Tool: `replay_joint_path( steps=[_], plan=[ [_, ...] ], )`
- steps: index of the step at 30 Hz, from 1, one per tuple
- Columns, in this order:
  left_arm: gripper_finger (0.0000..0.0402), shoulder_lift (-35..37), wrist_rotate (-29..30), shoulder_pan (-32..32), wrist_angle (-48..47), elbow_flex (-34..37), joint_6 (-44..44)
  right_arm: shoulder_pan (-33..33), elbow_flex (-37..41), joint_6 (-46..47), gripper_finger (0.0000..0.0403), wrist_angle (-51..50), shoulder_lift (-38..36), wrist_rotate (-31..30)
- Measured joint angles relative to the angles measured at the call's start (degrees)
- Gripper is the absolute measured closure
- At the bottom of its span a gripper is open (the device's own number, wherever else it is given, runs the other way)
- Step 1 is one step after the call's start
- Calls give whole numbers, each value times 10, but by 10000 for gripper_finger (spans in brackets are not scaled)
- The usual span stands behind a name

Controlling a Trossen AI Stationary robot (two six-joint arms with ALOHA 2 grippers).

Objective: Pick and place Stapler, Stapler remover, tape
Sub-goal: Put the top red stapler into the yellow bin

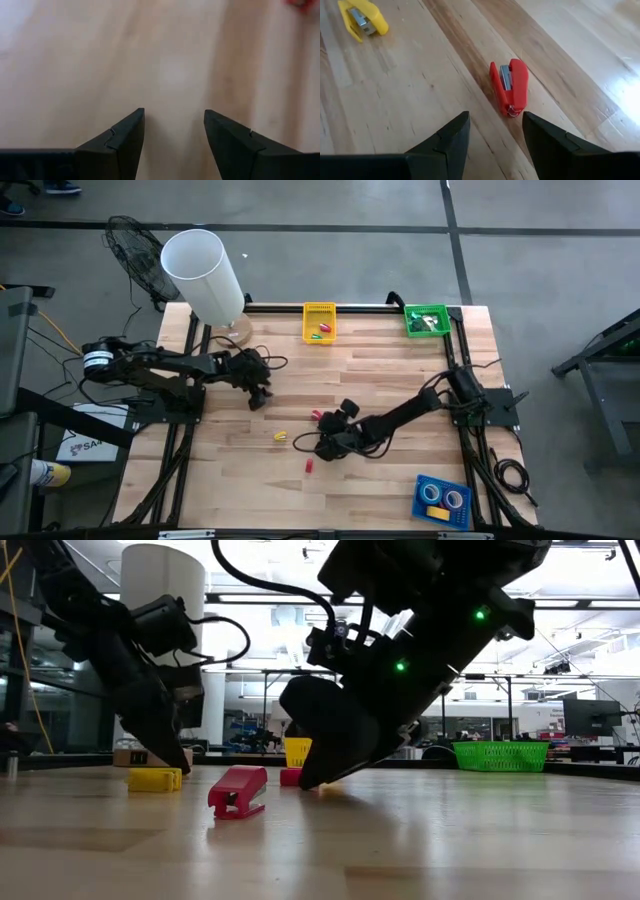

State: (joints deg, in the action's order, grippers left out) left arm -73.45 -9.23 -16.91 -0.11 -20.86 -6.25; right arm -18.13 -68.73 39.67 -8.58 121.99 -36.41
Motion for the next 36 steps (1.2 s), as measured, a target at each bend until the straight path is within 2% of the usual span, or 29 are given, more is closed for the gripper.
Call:
replay_joint_path(
  steps=[3, 5, 19, 22, 27, 36],
  plan=[
    [199, -1, -54, 1, 5, 1, 5, 6, 0, -26, 227, 3, 0, 5],
    [199, 0, -67, 1, 2, 1, 5, 12, 1, -41, 227, 7, 0, 8],
    [199, 0, -50, 1, 4, 0, 9, 49, 2, -129, 227, 27, -1, 57],
    [199, 0, -50, 1, 4, 0, 15, 55, 3, -173, 228, 40, -1, 78],
    [199, 0, -50, 1, 4, 0, 15, 69, 2, -192, 230, 54, -1, 123],
    [199, 0, -48, 1, 4, 0, 15, 72, 1, -201, 279, 49, -2, 151]
  ],
)
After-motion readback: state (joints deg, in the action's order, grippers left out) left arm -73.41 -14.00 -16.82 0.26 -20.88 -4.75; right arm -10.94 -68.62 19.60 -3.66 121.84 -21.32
